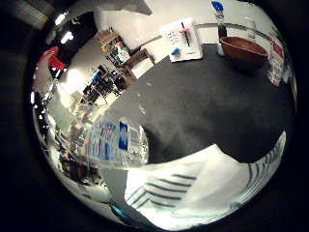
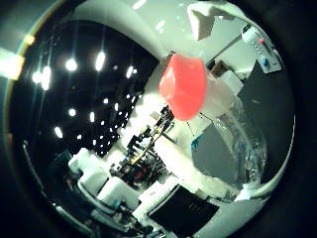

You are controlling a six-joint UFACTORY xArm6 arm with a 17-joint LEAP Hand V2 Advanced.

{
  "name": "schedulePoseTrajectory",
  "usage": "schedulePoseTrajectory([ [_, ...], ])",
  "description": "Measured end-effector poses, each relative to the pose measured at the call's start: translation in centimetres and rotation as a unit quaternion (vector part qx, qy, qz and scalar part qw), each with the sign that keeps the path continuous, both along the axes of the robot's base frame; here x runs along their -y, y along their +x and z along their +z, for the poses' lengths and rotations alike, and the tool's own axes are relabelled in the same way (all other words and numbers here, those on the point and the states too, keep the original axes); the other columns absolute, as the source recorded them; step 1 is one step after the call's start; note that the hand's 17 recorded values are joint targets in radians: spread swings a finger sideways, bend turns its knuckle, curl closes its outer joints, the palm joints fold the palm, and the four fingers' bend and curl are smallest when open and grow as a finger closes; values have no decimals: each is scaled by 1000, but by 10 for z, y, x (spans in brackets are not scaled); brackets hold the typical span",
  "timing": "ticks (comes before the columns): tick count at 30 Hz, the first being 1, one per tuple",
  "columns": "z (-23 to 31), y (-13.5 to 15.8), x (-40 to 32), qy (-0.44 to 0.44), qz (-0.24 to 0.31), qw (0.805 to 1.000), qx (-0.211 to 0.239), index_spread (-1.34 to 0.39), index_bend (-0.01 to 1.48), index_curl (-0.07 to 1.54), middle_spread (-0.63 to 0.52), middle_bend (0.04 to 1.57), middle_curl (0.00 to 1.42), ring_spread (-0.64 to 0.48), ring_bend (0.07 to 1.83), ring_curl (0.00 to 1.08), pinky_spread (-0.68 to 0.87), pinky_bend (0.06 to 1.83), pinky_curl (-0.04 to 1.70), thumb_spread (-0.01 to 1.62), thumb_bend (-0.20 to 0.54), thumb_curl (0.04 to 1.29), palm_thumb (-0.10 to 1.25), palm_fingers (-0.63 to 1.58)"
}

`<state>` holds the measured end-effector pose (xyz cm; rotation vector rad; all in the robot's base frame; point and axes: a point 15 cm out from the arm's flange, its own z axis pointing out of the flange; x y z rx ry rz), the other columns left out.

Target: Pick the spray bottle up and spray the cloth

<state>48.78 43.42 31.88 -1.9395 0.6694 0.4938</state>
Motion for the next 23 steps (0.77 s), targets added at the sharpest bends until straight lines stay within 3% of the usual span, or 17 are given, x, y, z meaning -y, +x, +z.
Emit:
schedulePoseTrajectory([
  [11, 40, 4, 46, -67, -9, 996, 51, -522, 385, 418, -140, 230, 377, 68, 362, 156, 583, 593, 102, 1055, -23, 492, 493, 415],
  [18, 74, 21, 77, -111, -53, 985, 119, -534, 338, 402, -138, 189, 354, 73, 303, 149, 608, 562, 97, 1053, -25, 487, 491, 461],
  [23, 56, 19, 114, -164, -83, 977, 104, -537, 317, 399, -137, 184, 333, 80, 278, 151, 620, 565, 97, 1040, -25, 490, 491, 477],
])
